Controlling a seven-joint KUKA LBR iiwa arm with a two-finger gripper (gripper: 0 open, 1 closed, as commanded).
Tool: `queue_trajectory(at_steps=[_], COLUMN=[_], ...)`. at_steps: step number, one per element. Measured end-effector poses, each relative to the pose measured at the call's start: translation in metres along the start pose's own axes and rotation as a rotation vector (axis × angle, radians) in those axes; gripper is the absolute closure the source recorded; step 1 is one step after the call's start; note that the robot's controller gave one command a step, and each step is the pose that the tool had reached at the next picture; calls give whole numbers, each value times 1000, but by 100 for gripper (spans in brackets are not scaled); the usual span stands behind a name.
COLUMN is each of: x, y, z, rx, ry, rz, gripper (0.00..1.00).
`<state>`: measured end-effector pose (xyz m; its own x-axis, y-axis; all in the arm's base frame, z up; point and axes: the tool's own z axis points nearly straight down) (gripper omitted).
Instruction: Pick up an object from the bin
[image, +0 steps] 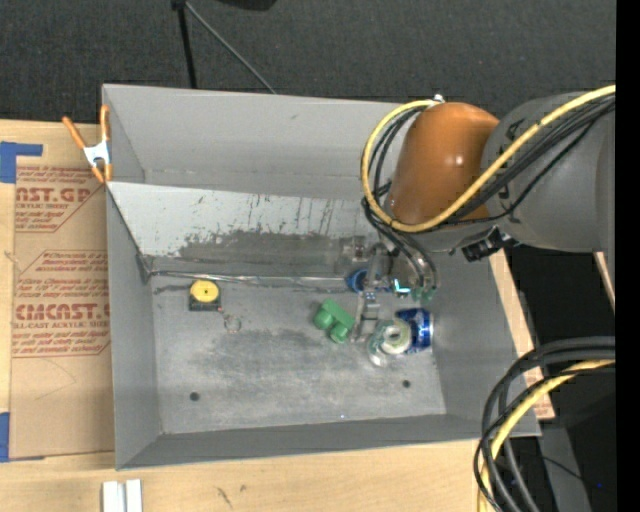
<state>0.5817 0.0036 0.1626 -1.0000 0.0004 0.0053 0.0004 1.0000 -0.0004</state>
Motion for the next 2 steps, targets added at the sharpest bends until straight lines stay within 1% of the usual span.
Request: queue_trajectory(at_steps=[1, 2], x=[24, 15], y=[-60, -27], z=[97, 93], rx=[1, -2], ry=[1, -8], rz=[-6, -2], gripper=[0, 0])
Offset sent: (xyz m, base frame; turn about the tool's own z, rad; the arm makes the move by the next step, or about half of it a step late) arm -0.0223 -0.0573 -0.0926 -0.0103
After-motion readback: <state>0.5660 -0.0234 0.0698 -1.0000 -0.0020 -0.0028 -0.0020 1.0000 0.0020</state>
